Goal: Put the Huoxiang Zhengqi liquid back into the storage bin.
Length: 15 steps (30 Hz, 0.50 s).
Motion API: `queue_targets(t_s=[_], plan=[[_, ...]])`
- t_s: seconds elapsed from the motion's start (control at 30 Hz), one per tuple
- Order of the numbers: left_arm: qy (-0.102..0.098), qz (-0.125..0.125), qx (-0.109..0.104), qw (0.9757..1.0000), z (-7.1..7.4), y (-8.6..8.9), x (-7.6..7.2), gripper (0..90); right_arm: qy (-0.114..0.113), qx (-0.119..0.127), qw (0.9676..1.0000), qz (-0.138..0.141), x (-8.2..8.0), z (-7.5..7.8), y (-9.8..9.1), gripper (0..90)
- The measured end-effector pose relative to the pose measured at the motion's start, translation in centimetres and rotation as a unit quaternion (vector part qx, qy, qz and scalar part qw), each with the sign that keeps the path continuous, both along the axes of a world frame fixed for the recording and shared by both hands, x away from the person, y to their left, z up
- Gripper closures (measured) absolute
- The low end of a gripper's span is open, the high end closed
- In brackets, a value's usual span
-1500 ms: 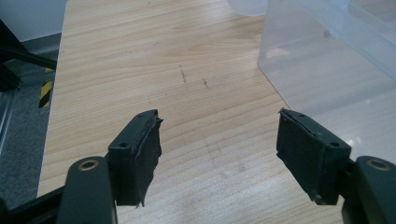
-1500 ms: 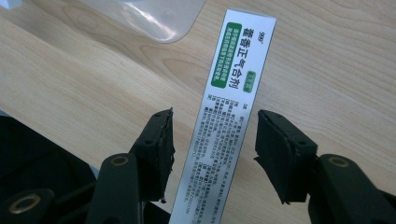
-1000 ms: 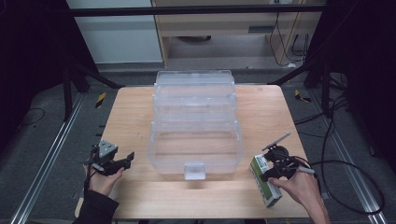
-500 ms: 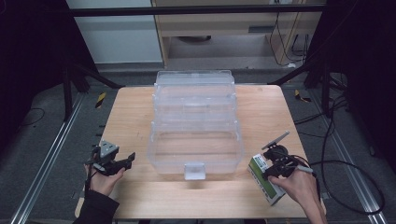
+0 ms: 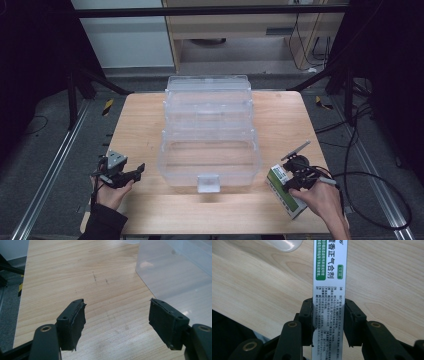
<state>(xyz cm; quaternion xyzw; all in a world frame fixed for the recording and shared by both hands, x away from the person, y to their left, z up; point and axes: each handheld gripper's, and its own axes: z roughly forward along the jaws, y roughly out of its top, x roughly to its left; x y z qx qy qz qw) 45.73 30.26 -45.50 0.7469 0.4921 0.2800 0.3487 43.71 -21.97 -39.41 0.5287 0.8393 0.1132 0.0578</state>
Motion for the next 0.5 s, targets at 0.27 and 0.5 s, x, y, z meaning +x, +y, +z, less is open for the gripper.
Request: queue_targets(t_s=[0.27,0.5], plan=[[0.004,-0.002,-0.001,1.0,-0.1,-0.1,0.0,28.5,-0.041,0.017,0.9988,-0.022,-0.3,1.6,-1.5,64.3],[0.004,-0.004,-0.001,1.0,-0.1,-0.2,0.0,29.8,-0.091,0.038,0.9945,-0.035,-0.4,3.1,-2.1,64.4]])
